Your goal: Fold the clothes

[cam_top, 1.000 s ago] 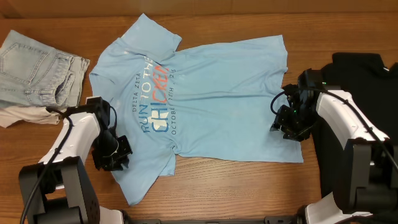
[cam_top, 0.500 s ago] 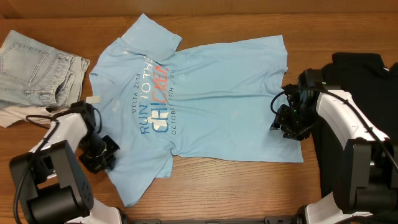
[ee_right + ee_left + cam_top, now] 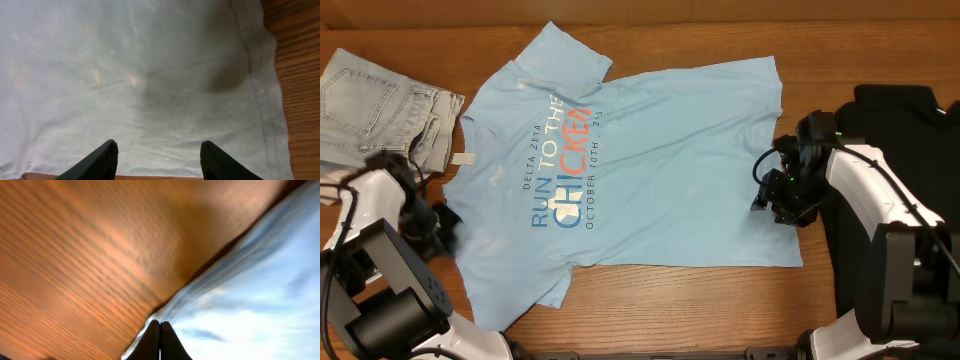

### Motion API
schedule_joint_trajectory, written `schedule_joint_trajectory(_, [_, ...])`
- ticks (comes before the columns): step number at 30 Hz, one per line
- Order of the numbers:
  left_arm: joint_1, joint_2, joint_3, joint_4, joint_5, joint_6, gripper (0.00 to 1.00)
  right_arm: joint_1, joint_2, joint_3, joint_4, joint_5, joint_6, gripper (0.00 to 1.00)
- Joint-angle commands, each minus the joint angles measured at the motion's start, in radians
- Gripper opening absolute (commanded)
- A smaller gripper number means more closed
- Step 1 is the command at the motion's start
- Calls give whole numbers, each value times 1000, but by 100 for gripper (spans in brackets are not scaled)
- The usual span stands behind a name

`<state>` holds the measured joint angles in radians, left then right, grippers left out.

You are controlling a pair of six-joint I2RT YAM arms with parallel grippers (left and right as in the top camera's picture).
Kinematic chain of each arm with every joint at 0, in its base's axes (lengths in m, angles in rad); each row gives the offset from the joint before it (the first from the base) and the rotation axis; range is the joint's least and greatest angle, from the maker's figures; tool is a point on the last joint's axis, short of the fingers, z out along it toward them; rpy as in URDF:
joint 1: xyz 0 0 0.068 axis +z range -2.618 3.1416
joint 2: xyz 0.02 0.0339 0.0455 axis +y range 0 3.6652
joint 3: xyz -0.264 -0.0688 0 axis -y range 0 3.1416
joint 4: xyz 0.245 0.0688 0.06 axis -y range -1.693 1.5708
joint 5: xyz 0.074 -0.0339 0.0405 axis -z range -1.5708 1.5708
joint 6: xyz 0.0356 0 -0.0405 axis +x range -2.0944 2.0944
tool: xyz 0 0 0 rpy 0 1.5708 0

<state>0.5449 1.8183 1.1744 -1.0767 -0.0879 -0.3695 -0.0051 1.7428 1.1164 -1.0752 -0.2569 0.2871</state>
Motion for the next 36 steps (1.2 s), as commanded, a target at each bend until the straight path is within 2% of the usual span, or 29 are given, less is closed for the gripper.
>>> schedule_joint_trajectory(1, [-1, 5, 83, -23, -18, 26, 4, 8, -16, -7, 32, 53, -7, 56])
schedule_joint_trajectory(4, [-2, 5, 106, -47, -10, 26, 10, -2, -16, -7, 112, 128, 0, 56])
schedule_joint_trajectory(9, [-2, 5, 106, -39, -7, 59, 38, -34, -14, -7, 194, 134, 9, 56])
schedule_joint_trajectory(11, [-2, 5, 105, -18, 31, 122, 53, -43, -12, -7, 195, 134, 9, 56])
schedule_joint_trajectory(14, [-3, 5, 102, 5, 82, 202, 66, -49, -10, -7, 188, 134, 9, 57])
schedule_joint_trajectory(18, [-4, 5, 89, 53, 74, 225, 73, -49, -10, -7, 175, 134, 8, 58])
schedule_joint_trajectory(22, [-5, 5, 56, 167, 141, 287, 74, -49, -9, -7, 162, 134, 8, 58])
schedule_joint_trajectory(28, [-6, 5, -26, 265, 270, 375, 67, -49, -9, -7, 158, 134, 8, 59])
schedule_joint_trajectory(32, [-8, 5, -83, 327, 256, 378, 61, -49, -9, -7, 158, 134, 8, 59])
schedule_joint_trajectory(36, [-8, 5, -100, 338, 223, 377, 50, -49, -9, -7, 157, 134, 8, 60])
